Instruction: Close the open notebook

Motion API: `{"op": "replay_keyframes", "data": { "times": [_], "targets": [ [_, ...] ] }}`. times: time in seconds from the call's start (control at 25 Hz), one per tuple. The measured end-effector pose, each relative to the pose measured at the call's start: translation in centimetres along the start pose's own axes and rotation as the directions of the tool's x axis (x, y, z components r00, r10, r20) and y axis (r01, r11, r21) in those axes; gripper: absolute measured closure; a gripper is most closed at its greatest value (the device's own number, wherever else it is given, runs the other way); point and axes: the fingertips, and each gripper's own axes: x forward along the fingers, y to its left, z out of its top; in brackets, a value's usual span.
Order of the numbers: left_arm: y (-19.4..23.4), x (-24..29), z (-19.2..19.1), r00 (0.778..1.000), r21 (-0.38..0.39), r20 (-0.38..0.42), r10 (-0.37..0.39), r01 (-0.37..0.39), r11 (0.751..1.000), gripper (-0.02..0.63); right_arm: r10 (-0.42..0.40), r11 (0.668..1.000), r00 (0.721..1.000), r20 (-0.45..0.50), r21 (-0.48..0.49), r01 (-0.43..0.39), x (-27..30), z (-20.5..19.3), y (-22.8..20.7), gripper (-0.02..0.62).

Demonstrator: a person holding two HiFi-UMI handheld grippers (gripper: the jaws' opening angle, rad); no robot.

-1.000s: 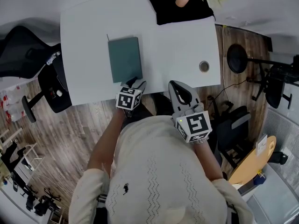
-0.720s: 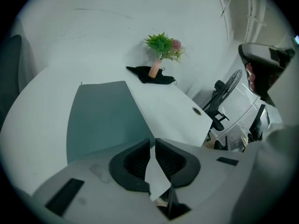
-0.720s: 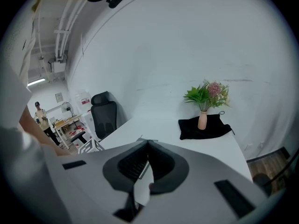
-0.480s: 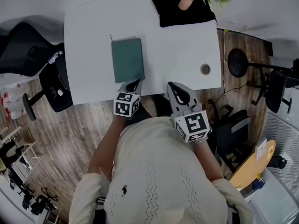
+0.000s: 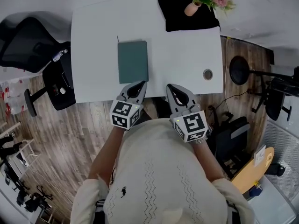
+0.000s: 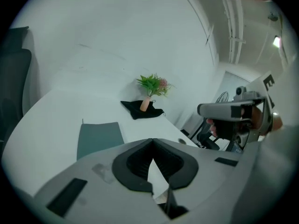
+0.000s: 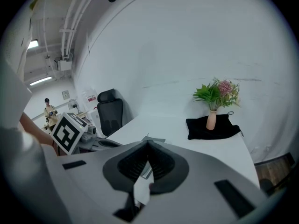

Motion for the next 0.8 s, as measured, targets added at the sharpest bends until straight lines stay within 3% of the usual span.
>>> {"op": "replay_keyframes", "data": {
  "times": [0.16,0.44,0.8],
  "targets": [
    [-1.3,-1.6,2.4,0.997,0.019,0.072,-0.007,0.006,1.0,0.595,0.009,1.0,1.0,0.001,-0.002,-0.009,0.3,0.1,0.2,0.594],
    [-2.2,-4.3,5.3,0.983,0.122,0.176,0.045,-0.067,0.99,0.595,0.03,0.999,0.999,0.022,-0.015,-0.029,0.8,0.9,0.5,0.594],
    [-0.6,-8.1,9.0,0.944,0.117,0.295,0.147,-0.188,0.975,0.595,0.075,0.997,0.993,0.089,-0.017,-0.073,0.9,4.0,1.2,0.594]
  ]
}}
